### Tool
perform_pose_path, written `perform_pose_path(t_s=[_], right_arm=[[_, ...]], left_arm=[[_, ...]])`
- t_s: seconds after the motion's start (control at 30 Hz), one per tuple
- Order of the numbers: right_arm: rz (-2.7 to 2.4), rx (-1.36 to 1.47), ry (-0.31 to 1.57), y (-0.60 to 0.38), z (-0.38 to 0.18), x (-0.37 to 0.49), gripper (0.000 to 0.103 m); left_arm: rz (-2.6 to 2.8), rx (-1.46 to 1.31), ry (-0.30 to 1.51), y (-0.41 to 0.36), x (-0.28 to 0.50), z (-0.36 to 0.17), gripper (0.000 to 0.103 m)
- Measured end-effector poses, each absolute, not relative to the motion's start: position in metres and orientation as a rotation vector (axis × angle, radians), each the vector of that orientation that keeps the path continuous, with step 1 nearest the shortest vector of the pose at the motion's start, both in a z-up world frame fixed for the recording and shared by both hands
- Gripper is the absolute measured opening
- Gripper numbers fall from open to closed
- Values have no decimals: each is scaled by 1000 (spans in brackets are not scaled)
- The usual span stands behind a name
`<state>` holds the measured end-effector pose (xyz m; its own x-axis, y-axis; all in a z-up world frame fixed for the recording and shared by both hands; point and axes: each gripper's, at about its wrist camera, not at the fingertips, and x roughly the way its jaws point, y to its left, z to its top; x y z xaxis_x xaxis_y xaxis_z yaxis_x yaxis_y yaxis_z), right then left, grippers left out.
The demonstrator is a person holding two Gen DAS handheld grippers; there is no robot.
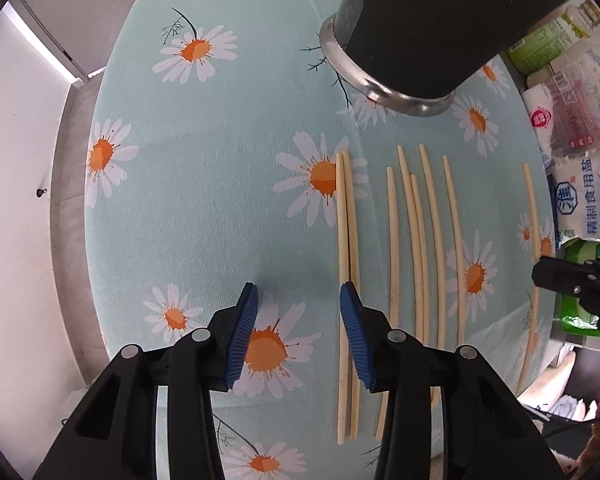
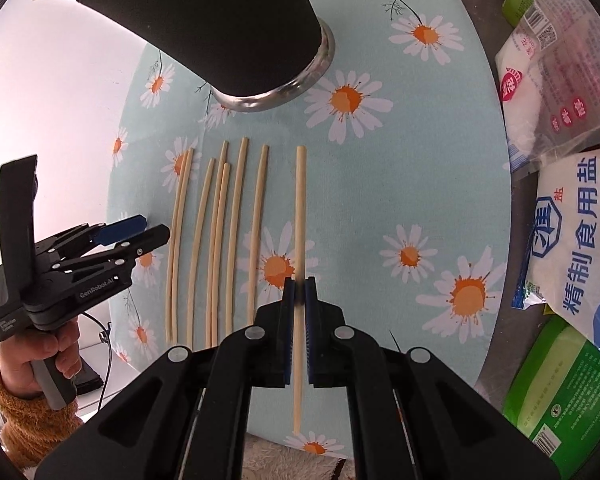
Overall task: Organize utensils
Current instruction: 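Close the left tool on another chopstick while the right tool holds its chopstick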
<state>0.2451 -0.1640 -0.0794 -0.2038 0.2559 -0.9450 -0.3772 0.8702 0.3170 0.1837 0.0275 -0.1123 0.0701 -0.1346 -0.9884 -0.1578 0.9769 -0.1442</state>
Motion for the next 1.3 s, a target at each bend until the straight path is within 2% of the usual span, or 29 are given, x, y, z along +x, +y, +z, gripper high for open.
perform_pose_path(t_s=[0.57, 0.73, 0.93, 1.13, 1.3], right_arm=[[598, -91, 1683, -161, -78, 245, 6], [602, -93, 1681, -162, -78, 245, 6], [610, -87, 1684, -161, -78, 245, 6], [614, -85, 1689, -161, -78, 247, 6], [616, -87, 1691, -159, -78, 247, 6]], left_arm=[[80, -122, 1538, 5, 190, -116, 38], [71, -92, 1524, 2, 191, -115, 22], [89, -110, 1526, 0, 194, -114, 13], [82, -115, 1528, 5, 194, -114, 5], [69, -120, 1521, 3, 195, -114, 4]])
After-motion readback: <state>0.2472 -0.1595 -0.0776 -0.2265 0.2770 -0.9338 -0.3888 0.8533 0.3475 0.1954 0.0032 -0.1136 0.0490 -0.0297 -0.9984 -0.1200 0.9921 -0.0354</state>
